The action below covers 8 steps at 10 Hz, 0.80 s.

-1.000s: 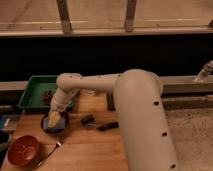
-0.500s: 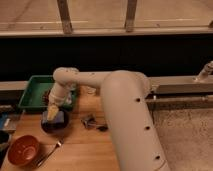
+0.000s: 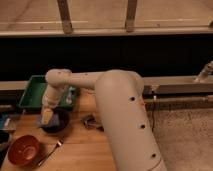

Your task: Wipe purple bowl with sponge

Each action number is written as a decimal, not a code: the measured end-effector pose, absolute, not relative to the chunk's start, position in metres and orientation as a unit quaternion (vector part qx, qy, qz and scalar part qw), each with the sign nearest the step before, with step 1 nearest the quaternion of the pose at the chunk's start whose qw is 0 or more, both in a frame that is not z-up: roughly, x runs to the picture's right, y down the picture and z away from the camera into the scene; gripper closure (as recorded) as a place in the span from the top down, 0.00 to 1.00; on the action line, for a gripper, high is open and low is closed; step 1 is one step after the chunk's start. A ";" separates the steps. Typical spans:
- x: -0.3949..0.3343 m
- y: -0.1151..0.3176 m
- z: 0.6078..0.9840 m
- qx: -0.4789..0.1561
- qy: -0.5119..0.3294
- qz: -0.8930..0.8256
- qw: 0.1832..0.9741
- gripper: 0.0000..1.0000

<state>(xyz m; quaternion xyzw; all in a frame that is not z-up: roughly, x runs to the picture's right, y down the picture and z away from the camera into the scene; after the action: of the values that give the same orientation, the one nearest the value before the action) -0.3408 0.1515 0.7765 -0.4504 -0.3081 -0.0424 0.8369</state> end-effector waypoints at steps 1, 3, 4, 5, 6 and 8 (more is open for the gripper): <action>-0.336 0.154 0.771 -0.449 -0.305 -0.043 0.839 0.00; -0.317 0.151 0.766 -0.443 -0.296 -0.031 0.846 0.00; -0.303 0.147 0.767 -0.440 -0.289 -0.020 0.850 0.00; -0.296 0.143 0.770 -0.438 -0.287 -0.013 0.852 0.00; -0.290 0.138 0.776 -0.437 -0.285 -0.005 0.853 0.00; -0.285 0.126 0.791 -0.438 -0.303 0.002 0.847 0.00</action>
<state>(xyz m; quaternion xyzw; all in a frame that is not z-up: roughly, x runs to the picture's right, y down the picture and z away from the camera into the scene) -0.2849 0.1260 0.7915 -0.4376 -0.3025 0.0022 0.8468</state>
